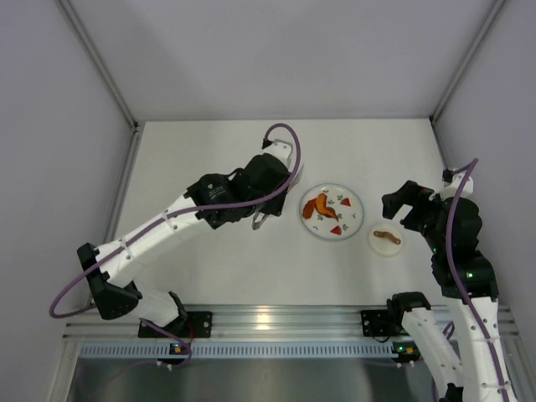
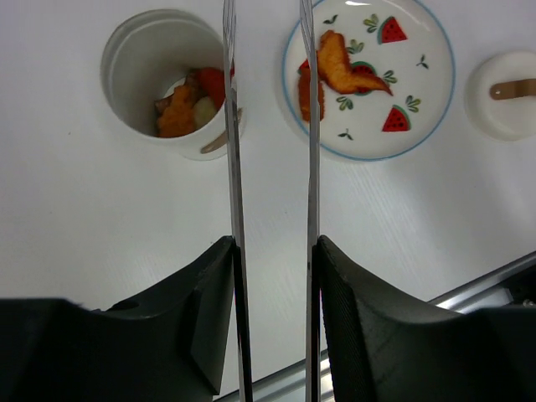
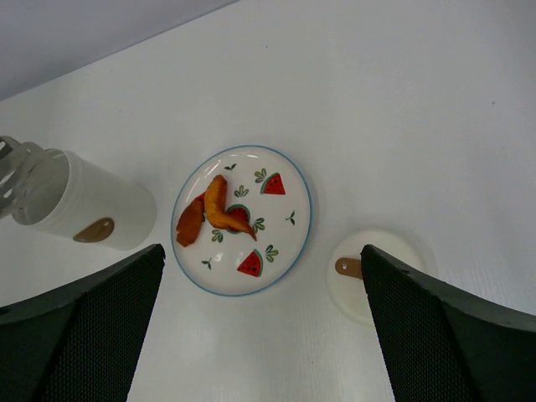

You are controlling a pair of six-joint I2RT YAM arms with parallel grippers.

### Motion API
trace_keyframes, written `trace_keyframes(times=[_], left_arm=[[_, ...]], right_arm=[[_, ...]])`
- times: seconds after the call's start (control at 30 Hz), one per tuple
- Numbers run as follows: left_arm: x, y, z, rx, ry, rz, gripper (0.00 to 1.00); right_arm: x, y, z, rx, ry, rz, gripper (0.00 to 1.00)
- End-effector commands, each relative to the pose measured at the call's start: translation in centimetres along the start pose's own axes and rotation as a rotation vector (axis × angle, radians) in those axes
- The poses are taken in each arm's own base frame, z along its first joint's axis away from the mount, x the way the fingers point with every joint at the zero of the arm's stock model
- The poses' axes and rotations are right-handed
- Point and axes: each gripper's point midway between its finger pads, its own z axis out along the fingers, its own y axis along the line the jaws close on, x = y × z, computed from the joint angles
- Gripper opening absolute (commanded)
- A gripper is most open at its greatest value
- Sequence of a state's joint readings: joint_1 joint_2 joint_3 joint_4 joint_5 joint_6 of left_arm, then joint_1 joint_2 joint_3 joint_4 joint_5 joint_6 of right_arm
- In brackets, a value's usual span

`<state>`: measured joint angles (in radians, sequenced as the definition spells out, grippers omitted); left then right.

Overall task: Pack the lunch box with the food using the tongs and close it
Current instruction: Pick up the fake food from the plate.

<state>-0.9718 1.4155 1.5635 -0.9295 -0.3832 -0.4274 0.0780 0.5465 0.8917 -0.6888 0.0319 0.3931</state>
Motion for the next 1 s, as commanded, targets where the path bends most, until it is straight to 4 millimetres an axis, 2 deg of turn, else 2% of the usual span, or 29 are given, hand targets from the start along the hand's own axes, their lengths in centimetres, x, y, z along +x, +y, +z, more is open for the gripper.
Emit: trace_keyframes(times=[0.0,0.03,0.07,0.1,0.23,0.6,0.97], left_arm=[[-2.8,-3.4,-0.6,0.061,-0.080,0.029,0.48],[-2.2,-4.6,0.0,0.065,-0.061,0.059,0.48],[-2.5,-5.3,0.0,0.074,-0.065,0.065,0.49],[-1.7,-6.3,0.7,0.075,-0.042,0.091,0.49],[-0.5,-7.6,2.3,0.072,-0.012,0.106,0.50],[3.5,-7.6,6.8,0.007,0.078,0.161,0.52],[5.9,-7.3,10.1,-0.038,0.149,0.186,0.53]], right_arm=[[-1.7,0.4,-0.6,-0.004,-0.041,-0.001,0.99],[-1.8,0.3,-0.6,-0.001,-0.042,-0.002,0.99],[-1.8,0.3,-0.7,-0.001,-0.042,-0.004,0.99],[-1.7,0.3,-0.7,0.001,-0.041,-0.006,0.99],[-1.7,0.0,-0.7,0.010,-0.042,-0.010,1.00],[-1.0,0.0,-0.5,0.001,-0.032,0.000,0.99],[-0.7,-0.3,-0.5,0.011,-0.029,-0.008,1.00]])
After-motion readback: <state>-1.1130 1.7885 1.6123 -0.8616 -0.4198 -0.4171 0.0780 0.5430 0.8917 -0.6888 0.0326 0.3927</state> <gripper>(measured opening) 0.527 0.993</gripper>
